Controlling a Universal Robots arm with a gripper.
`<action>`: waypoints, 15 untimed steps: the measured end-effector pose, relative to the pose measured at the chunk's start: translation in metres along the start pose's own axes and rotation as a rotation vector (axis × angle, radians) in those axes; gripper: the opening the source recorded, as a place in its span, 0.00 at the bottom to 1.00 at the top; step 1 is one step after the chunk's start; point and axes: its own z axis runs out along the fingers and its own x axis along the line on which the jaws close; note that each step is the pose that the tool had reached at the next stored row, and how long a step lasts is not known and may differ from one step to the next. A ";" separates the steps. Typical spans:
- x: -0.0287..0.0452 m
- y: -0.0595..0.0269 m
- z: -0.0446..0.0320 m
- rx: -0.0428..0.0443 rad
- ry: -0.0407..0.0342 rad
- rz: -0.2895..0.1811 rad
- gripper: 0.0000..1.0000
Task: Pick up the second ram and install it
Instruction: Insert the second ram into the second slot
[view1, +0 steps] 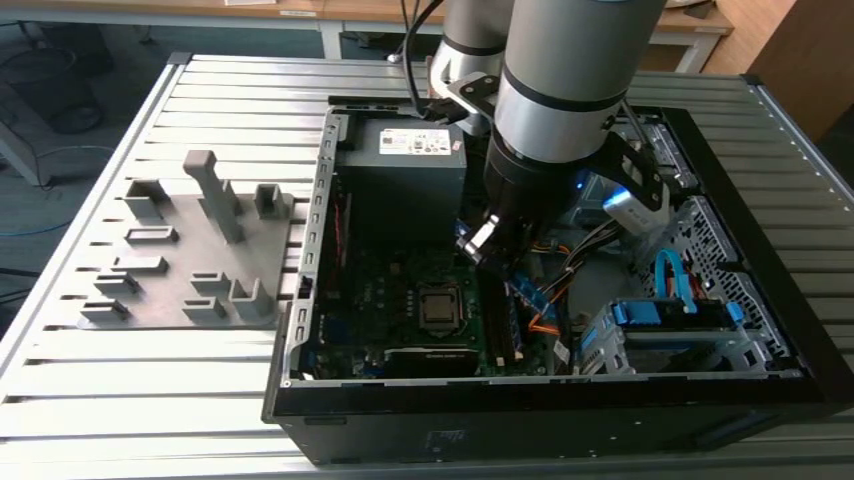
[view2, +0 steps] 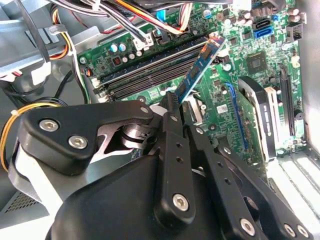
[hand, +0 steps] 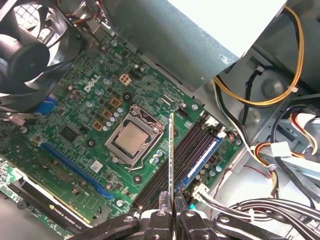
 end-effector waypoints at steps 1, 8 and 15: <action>0.0000 0.0000 0.0000 0.0001 0.0000 0.003 0.14; 0.0000 0.0000 0.0000 0.0010 0.0004 0.020 0.14; 0.0000 0.0000 0.0000 0.0021 0.0008 0.041 0.14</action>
